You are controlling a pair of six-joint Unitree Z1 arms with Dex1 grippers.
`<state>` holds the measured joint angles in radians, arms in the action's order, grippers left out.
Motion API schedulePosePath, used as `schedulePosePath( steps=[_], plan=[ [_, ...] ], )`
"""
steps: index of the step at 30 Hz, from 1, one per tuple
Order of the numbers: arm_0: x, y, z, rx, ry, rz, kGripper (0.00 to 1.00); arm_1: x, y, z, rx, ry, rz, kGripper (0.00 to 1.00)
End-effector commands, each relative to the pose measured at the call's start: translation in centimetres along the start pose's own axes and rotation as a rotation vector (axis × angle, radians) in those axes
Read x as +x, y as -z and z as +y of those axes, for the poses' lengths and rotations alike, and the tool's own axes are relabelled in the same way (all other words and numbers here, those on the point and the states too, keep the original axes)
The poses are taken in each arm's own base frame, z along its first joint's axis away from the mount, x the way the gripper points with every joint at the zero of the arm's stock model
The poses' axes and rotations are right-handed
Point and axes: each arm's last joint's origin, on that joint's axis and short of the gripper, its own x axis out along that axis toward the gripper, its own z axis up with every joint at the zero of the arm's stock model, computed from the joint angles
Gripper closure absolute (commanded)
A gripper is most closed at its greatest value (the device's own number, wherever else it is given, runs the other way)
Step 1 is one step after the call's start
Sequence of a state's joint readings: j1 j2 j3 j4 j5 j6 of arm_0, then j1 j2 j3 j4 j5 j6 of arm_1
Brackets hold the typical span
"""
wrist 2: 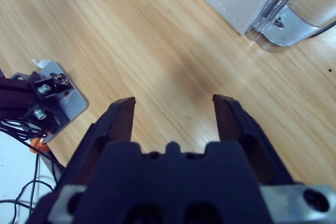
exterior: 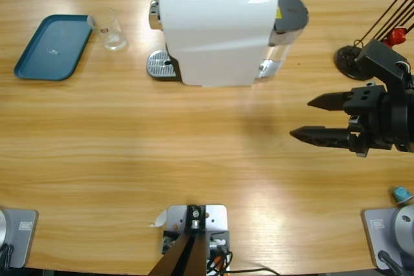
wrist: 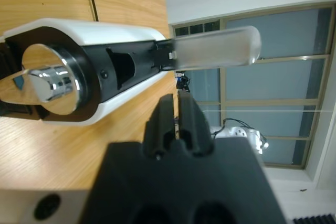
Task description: Pour coffee
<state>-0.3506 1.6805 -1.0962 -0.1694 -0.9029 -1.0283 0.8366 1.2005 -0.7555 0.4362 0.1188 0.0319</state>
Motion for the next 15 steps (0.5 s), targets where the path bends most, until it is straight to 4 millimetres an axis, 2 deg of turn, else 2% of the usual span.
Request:
schedulePosePath(
  steps=[1,4,6,8,11,13,15],
  plan=[
    [-1.5,3.0,-4.6,0.3,-0.189,-0.125,0.527,0.7,0.8,0.1,-0.005,-0.007,0.037,0.229],
    [-2.3,4.9,-8.5,0.54,-0.437,-0.161,0.362,0.7,0.8,0.0,-0.005,-0.007,0.038,0.22],
    [-2.8,6.3,-9.9,0.685,-0.59,-0.2,0.326,0.6,0.9,0.0,-0.003,-0.003,0.036,0.223],
    [-3.7,8.2,-10.8,0.835,-0.71,-0.233,0.209,0.5,1.0,-0.1,0.015,0.02,0.032,0.225],
    [-4.3,11.5,-10.3,1.034,-0.859,-0.202,0.168,-0.1,1.4,-0.6,0.069,0.128,0.013,0.228],
    [-5.1,13.0,-8.7,1.049,-0.907,-0.188,0.128,-0.7,1.7,-1.0,0.125,0.228,-0.01,0.23],
    [-6.7,14.5,-6.9,1.032,-0.884,-0.203,0.125,-1.3,1.8,-1.6,0.181,0.335,-0.027,0.234]
  ],
)
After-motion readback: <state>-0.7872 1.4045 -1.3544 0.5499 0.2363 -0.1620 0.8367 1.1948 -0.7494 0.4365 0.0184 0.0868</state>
